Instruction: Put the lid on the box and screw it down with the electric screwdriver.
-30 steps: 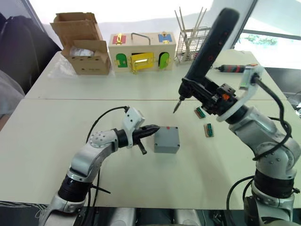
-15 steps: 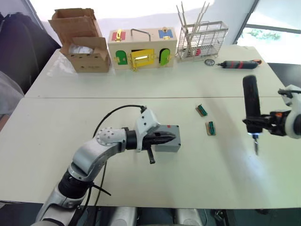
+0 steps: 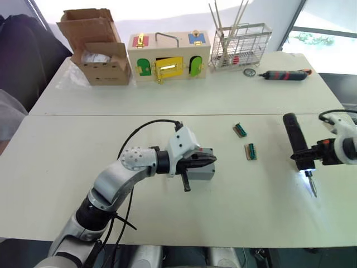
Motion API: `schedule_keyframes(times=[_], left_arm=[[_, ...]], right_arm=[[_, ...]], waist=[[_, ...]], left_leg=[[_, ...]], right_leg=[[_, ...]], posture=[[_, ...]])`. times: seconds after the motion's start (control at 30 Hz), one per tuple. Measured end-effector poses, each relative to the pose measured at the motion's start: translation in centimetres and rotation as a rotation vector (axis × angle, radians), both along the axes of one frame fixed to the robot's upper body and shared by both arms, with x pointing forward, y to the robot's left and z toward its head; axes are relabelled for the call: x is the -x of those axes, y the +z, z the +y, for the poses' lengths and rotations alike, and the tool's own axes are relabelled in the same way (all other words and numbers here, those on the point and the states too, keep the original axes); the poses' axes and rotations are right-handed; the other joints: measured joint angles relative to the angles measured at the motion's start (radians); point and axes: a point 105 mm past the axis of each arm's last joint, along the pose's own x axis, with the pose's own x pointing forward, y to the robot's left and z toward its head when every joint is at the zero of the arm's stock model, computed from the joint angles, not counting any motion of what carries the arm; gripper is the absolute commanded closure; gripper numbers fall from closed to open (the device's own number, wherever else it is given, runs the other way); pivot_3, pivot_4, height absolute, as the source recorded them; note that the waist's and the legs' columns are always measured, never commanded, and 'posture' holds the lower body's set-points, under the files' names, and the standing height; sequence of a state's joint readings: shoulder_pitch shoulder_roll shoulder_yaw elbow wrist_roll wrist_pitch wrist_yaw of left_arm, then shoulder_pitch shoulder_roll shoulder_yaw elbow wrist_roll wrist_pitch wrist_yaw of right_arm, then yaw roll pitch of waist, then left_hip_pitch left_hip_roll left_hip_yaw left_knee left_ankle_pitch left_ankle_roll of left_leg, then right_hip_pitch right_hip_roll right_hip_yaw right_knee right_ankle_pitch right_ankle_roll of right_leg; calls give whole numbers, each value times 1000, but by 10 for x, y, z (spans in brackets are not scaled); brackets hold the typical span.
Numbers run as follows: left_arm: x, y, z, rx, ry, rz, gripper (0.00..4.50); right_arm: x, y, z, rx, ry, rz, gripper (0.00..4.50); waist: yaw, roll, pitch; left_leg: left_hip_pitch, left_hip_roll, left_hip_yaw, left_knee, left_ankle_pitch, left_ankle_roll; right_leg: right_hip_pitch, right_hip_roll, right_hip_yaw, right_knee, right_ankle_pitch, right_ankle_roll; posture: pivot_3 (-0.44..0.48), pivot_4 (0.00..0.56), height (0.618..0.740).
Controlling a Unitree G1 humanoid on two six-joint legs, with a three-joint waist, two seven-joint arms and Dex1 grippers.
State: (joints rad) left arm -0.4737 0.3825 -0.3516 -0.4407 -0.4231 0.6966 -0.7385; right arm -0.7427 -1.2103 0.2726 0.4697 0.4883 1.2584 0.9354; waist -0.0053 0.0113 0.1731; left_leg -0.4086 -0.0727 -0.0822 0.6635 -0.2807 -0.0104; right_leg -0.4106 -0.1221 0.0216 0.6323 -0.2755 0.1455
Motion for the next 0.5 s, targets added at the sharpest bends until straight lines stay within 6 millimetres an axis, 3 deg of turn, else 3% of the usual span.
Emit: schedule_keyframes(times=[0.17,0.23,0.37,0.4,0.5], left_arm=[[1,-3,2,-1,25,16,4500],[1,-3,1,9,32,19,4500],[1,-6,2,11,52,32,4500],[1,-6,3,12,56,32,4500],[-3,-6,7,20,85,30,4500]], right_arm=[[-9,-3,0,-4,-24,33,2752],[-10,-3,-1,0,-27,41,1729],[-13,0,-1,16,2,36,305],[-13,0,-1,21,8,37,45],[-15,0,-2,45,24,32,15]], waist=[[-3,-1,0],[-4,-1,0],[-3,-1,0],[-1,-1,0],[0,-1,0]], left_leg=[[0,0,0,2,0,0],[0,0,0,2,0,0],[0,-1,0,2,0,0],[0,-1,0,2,0,0],[0,-1,0,3,0,0]], right_leg=[[1,0,0,0,1,1],[2,0,0,0,1,1],[2,0,0,0,1,1],[2,0,0,0,1,1],[2,0,0,0,1,1]], posture=[[0,150,731],[0,150,731],[0,150,731],[0,150,731],[0,150,731]])
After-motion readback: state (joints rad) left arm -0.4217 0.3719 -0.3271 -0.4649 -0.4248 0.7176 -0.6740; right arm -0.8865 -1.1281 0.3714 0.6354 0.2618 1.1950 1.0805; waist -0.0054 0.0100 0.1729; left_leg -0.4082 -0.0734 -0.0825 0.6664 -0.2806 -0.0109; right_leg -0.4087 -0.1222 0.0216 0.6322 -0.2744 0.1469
